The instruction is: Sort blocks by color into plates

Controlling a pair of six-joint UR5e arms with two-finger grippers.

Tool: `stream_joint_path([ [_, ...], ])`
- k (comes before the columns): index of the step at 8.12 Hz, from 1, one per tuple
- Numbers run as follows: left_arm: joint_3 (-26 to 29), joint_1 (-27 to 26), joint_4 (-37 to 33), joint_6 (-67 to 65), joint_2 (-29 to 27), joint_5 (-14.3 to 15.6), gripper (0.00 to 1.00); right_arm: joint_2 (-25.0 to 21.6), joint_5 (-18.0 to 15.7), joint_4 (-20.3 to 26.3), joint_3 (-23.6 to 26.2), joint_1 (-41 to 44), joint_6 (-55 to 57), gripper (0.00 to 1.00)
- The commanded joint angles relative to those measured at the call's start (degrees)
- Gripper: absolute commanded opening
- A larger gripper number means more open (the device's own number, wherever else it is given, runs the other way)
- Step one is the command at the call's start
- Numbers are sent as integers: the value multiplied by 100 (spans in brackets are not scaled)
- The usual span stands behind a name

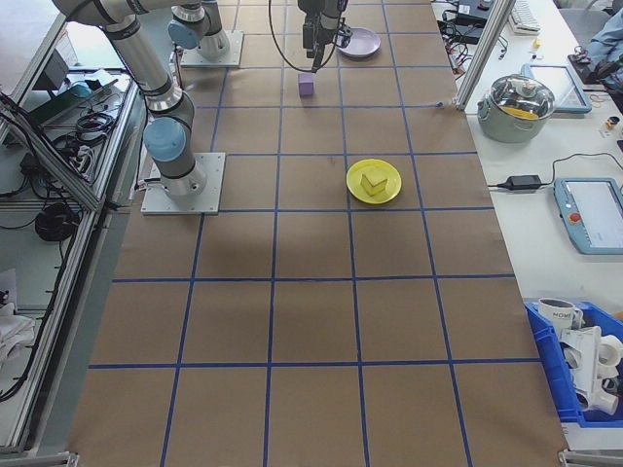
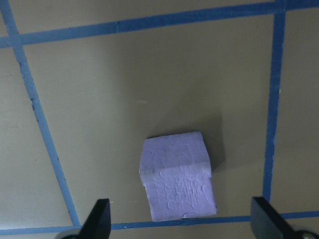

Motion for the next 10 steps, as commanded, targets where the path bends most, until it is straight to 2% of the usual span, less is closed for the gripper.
stream_joint_path([
  [1, -294, -21, 253, 44, -193, -4, 100, -19, 45, -5, 15, -1, 3, 100],
  [5, -294, -30, 261, 27, -518, -30, 100, -37, 1, -5, 24, -1, 3, 100],
  [7, -294, -39, 244, 18, -580, -205, 100, -37, 10, -5, 24, -1, 3, 100],
  [9, -373, -39, 261, -26, -598, -224, 100, -45, -8, 4, 24, -1, 3, 100],
  [10, -382, -39, 253, -78, -598, -224, 82, -45, -16, 4, 24, -1, -6, 100],
])
